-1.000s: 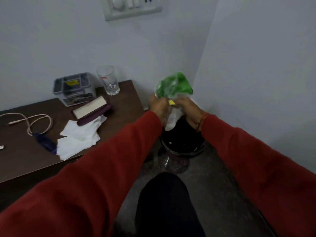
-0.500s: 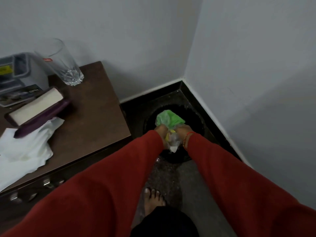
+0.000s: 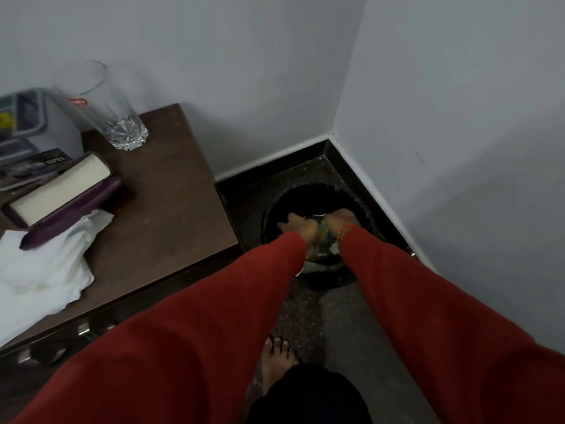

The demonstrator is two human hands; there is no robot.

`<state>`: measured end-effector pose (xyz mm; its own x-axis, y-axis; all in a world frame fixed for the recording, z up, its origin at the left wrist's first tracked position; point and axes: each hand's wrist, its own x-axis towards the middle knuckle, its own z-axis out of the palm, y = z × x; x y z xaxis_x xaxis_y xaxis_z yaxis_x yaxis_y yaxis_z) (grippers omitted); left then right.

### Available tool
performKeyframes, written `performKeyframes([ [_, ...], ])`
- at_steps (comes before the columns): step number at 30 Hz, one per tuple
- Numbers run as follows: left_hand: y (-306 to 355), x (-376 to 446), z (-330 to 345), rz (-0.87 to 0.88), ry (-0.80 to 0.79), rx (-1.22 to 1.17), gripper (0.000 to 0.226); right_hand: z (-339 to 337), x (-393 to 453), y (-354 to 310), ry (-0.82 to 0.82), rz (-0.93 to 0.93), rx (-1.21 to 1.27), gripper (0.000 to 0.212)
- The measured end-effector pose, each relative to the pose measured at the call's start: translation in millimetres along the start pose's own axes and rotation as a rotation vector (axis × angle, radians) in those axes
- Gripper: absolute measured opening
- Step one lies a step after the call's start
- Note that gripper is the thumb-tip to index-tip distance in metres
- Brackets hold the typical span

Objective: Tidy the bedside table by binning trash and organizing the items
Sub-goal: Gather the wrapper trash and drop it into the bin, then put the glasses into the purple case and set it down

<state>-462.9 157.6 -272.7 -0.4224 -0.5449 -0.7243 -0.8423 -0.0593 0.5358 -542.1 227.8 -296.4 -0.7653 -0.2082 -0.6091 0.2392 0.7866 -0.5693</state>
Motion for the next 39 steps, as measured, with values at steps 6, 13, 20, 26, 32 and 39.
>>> performKeyframes([
  [6,-14.7,-28.0,-8.7,0.239,0.04,0.004,0.044,-6.9,-25.2,13.1,-0.099,-0.423,-0.527,0.031],
  [13,-19.4,-90.4,-62.9,0.614,0.178,-0.039,0.036,-22.0,-58.4,-19.5,-0.01,-0.613,-0.585,0.036],
  [20,-27.8,-155.5,-148.0,0.82,0.416,-0.081,0.027,-31.3,-147.1,-93.6,0.233,-0.878,-0.424,0.021],
  [26,-72.4,-212.3,-234.6,0.874,0.613,-0.123,0.021,-13.1,-232.2,-146.4,0.21,-1.077,-0.339,0.019],
  [32,-140.2,-245.6,-308.5,0.802,0.815,-0.295,0.01,34.6,-302.6,-181.9,0.088,-1.236,-0.383,0.011],
  [39,-211.5,-246.8,-356.8,0.646,0.78,-0.741,0.021,107.4,-329.1,-209.4,-0.025,-1.299,-0.565,0.009],
])
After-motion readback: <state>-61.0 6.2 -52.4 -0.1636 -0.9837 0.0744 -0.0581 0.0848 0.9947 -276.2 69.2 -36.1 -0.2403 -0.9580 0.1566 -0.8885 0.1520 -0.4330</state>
